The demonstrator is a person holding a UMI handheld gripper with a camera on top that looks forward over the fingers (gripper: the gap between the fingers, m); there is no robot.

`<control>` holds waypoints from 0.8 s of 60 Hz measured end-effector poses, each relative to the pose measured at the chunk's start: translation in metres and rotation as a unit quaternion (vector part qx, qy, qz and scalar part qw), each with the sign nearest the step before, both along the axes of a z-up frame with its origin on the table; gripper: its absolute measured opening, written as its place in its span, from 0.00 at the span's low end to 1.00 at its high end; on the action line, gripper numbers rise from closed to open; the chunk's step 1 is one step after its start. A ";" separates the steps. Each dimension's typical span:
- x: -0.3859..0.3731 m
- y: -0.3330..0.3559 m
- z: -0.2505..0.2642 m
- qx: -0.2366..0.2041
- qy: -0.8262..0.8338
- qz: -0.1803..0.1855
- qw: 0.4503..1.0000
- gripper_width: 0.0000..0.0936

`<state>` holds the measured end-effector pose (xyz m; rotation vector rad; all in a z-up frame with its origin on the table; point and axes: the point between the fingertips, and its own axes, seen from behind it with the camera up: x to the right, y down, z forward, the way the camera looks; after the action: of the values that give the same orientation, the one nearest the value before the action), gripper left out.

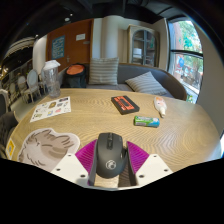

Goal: Arrange mouse

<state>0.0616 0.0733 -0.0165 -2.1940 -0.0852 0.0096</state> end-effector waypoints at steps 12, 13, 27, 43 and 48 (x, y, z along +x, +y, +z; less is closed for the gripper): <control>0.011 0.000 0.011 0.021 -0.004 -0.028 0.999 0.42; 0.012 -0.001 0.014 0.025 -0.002 -0.029 0.999 0.38; -0.088 -0.040 0.105 0.092 0.012 0.026 0.995 0.38; -0.204 -0.078 0.023 0.002 0.002 0.069 0.998 0.41; -0.198 -0.076 0.020 0.007 0.006 0.043 0.999 0.43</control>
<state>-0.1362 -0.0023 0.0031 -2.1755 -0.1722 0.0711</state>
